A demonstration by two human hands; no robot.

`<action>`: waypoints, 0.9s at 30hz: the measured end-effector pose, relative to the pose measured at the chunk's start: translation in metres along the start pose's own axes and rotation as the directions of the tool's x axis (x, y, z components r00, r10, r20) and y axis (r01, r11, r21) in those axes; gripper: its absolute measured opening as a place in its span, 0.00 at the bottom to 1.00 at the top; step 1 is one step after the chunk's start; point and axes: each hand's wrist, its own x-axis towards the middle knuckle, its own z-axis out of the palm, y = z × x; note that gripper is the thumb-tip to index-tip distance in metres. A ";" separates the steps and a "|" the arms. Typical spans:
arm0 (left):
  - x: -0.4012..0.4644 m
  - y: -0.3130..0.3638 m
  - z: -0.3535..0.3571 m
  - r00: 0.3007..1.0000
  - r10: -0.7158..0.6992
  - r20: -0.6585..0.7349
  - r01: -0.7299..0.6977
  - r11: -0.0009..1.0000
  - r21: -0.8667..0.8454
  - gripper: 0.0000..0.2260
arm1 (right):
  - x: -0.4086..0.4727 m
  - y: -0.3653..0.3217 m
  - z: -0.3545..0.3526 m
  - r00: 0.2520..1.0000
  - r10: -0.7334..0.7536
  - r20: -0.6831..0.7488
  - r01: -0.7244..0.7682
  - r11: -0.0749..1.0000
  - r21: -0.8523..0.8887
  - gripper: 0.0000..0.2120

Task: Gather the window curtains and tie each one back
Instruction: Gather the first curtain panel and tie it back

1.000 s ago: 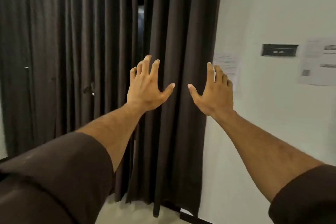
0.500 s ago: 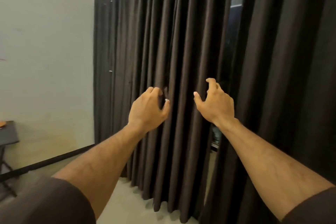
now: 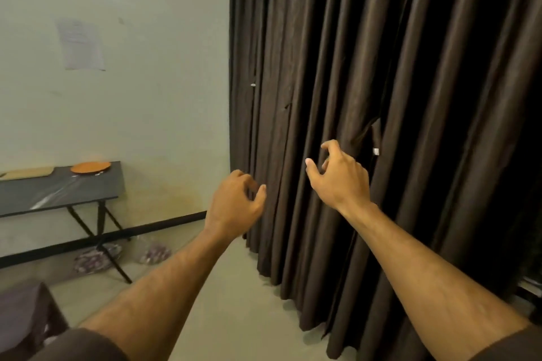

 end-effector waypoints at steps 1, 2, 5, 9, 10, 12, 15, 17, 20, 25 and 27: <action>0.020 -0.014 0.010 0.999 -0.036 -0.003 0.036 0.999 0.022 0.12 | 0.021 0.003 0.023 1.000 -0.016 0.027 0.015 1.000 0.013 0.23; 0.041 -0.026 0.019 0.997 -0.073 -0.008 0.073 0.997 0.040 0.12 | 0.043 0.005 0.046 0.998 -0.032 0.048 0.031 0.999 0.023 0.23; 0.098 -0.062 0.035 0.990 -0.141 0.007 0.140 0.988 0.070 0.12 | 0.104 0.001 0.107 0.993 -0.072 0.096 0.067 0.996 0.055 0.22; 0.181 -0.124 0.052 0.977 -0.214 -0.004 0.214 0.972 0.098 0.13 | 0.190 -0.016 0.188 0.982 -0.132 0.133 0.121 0.989 0.089 0.22; 0.198 -0.139 0.055 0.975 -0.221 -0.016 0.222 0.970 0.099 0.13 | 0.208 -0.019 0.207 0.980 -0.146 0.133 0.133 0.986 0.098 0.22; 0.239 -0.178 0.068 0.971 -0.234 -0.049 0.238 0.967 0.093 0.14 | 0.251 -0.024 0.254 0.977 -0.174 0.126 0.160 0.981 0.108 0.22; 0.300 -0.237 0.092 0.969 -0.235 -0.080 0.242 0.965 0.097 0.14 | 0.313 -0.028 0.321 0.977 -0.189 0.103 0.178 0.978 0.110 0.21; 0.349 -0.280 0.110 0.967 -0.240 -0.087 0.247 0.965 0.083 0.13 | 0.358 -0.031 0.369 0.979 -0.181 0.090 0.171 0.979 0.110 0.22; 0.430 -0.339 0.132 0.967 -0.239 -0.092 0.243 0.969 0.044 0.13 | 0.428 -0.031 0.430 0.985 -0.155 0.076 0.147 0.985 0.094 0.22; 0.581 -0.414 0.166 0.981 -0.164 -0.106 0.170 0.984 0.049 0.16 | 0.552 -0.033 0.511 0.994 -0.110 0.007 0.109 0.990 0.088 0.21; 0.639 -0.436 0.181 0.987 -0.124 -0.104 0.131 0.990 0.055 0.17 | 0.602 -0.034 0.540 0.995 -0.098 -0.030 0.100 0.991 0.088 0.21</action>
